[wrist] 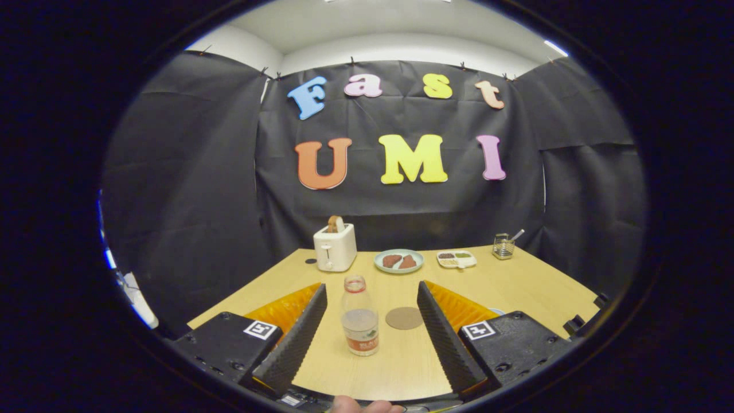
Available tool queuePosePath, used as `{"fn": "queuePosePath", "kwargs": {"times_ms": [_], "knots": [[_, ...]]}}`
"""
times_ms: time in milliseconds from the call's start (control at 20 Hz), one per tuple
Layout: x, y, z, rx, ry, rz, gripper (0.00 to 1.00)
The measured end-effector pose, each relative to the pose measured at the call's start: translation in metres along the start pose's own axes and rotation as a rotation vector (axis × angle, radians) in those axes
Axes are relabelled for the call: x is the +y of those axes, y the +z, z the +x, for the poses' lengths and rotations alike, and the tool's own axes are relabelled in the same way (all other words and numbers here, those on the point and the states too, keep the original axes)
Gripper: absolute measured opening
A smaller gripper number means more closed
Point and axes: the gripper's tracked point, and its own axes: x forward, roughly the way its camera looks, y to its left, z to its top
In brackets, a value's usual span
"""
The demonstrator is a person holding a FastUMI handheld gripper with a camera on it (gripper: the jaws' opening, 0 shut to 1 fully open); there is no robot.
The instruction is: Take the bottle from table, then pour the juice into the cup, finally place the bottle on the coaster
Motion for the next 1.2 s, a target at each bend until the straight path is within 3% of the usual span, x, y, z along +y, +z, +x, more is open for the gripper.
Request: {"fn": "queuePosePath", "kwargs": {"times_ms": [400,900,1200], "knots": [[0.012,-0.052,0.034,0.008,0.003,0.031,1.0],[0.02,-0.106,0.082,0.056,-0.046,-0.034,1.0],[0.024,-0.126,0.11,0.044,-0.033,-0.047,1.0]]}}
